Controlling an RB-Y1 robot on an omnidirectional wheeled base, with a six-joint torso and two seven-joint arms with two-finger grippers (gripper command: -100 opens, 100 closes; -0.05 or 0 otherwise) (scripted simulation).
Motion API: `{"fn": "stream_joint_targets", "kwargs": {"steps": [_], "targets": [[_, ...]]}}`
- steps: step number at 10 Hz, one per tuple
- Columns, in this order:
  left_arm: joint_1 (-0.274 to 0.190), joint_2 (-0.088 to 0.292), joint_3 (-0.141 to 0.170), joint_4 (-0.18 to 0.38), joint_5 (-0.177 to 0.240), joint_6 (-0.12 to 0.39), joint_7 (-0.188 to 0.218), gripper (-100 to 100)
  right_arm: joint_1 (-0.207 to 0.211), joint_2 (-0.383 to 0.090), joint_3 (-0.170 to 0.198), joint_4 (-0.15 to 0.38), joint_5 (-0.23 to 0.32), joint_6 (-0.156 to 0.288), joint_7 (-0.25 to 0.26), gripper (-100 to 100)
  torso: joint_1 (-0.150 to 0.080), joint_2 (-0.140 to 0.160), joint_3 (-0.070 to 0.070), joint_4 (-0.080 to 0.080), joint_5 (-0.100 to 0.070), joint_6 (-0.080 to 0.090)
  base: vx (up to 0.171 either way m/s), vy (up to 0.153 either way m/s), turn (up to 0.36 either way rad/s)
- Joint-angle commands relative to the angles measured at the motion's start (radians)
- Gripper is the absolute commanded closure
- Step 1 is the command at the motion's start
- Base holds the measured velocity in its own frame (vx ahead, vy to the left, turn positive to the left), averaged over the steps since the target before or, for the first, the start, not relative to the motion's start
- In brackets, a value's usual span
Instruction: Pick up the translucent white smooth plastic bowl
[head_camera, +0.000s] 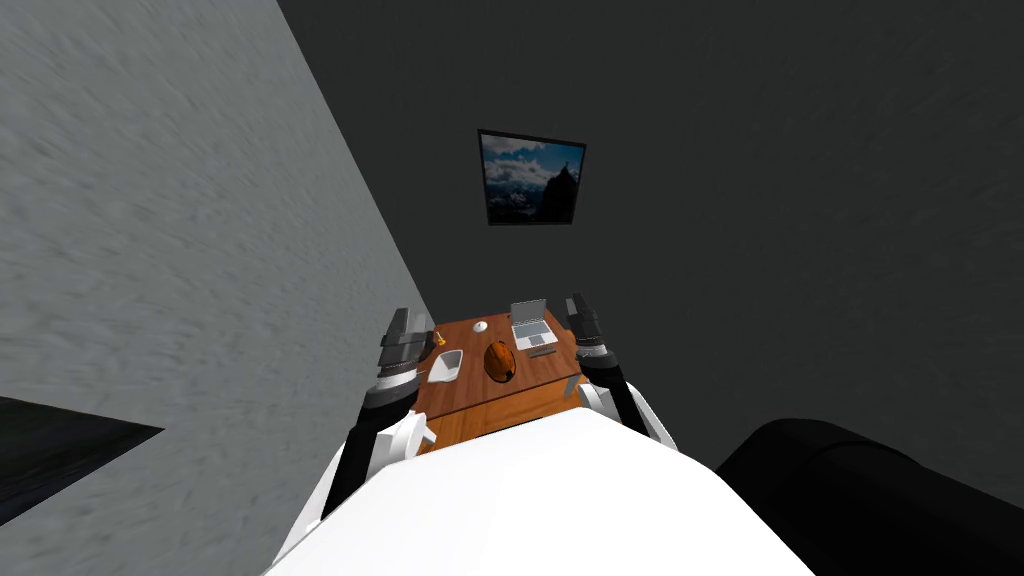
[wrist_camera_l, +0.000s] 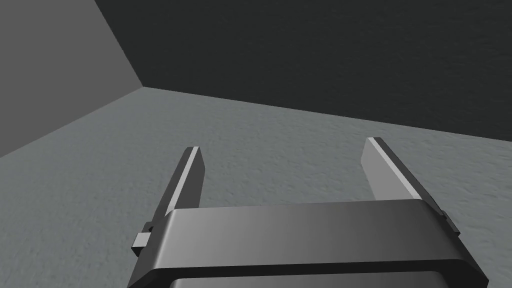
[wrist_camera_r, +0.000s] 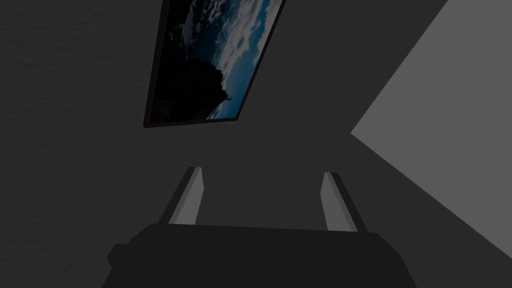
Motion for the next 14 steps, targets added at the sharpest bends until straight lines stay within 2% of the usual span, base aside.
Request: {"fn": "stream_joint_targets", "kwargs": {"steps": [1,4,5,7,8,9,10,11,12,13,14], "targets": [[-0.016,0.005,0.003,0.012,-0.001,0.031,-0.001,-100,0.0,0.0,0.0,0.0,0.0,0.0,0.0,0,0.0,0.0,0.0,0.0,0.0,0.0,-0.022,0.009,-0.012],[-0.08,0.018,0.015,0.103,-0.011,0.128,-0.014,-100,0.0,0.0,0.0,0.0,0.0,0.0,0.0,0,0.0,0.0,0.0,0.0,0.0,0.0,-0.035,0.01,-0.042],[-0.08,0.018,0.015,0.118,-0.011,0.138,-0.014,-100,0.0,0.0,0.0,0.0,0.0,0.0,0.0,0,0.0,0.001,0.0,0.0,0.0,0.0,-0.038,0.006,-0.018],[-0.129,0.022,0.024,0.183,-0.019,0.212,-0.024,-100,0.0,0.0,0.0,0.0,0.0,0.0,0.0,0,0.0,0.0,0.0,0.0,0.0,0.0,-0.037,0.013,-0.044],[-0.129,0.022,0.024,0.198,-0.019,0.22,-0.024,-100,0.0,0.0,0.0,0.0,0.0,0.0,0.0,0,0.0,0.001,0.0,0.0,0.0,0.0,-0.034,0.012,-0.028],[-0.156,0.023,0.03,0.236,-0.023,0.264,-0.03,-100,0.0,0.0,0.0,0.0,0.0,0.0,0.0,0,0.0,0.0,0.0,0.0,0.0,0.0,-0.033,0.006,-0.04],[-0.156,0.023,0.03,0.24,-0.023,0.264,-0.03,-100,0.0,0.0,0.0,0.0,0.0,0.0,0.0,0,0.0,0.0,0.0,0.0,0.0,0.0,-0.028,0.004,-0.02],[-0.183,0.024,0.035,0.284,-0.026,0.299,-0.035,-100,0.0,0.0,0.0,0.0,0.0,0.0,0.0,0,-0.001,0.0,0.0,0.0,0.0,0.0,-0.03,0.007,-0.04],[-0.183,0.024,0.035,0.284,-0.026,0.309,-0.035,-100,0.0,0.0,0.0,0.0,0.0,0.0,0.0,0,-0.001,0.0,0.0,0.0,0.0,0.0,-0.026,0.006,-0.029],[-0.211,0.025,0.041,0.329,-0.029,0.348,-0.04,-100,0.0,0.0,0.0,0.0,0.0,0.0,0.0,0,-0.001,0.0,0.0,0.0,0.0,0.0,-0.029,0.003,-0.044],[-0.211,0.025,0.041,0.33,-0.029,0.354,-0.04,-100,0.0,0.0,0.0,0.0,0.0,0.0,0.0,0,-0.001,0.0,0.0,0.0,0.0,0.0,-0.026,0.007,-0.019]]}}
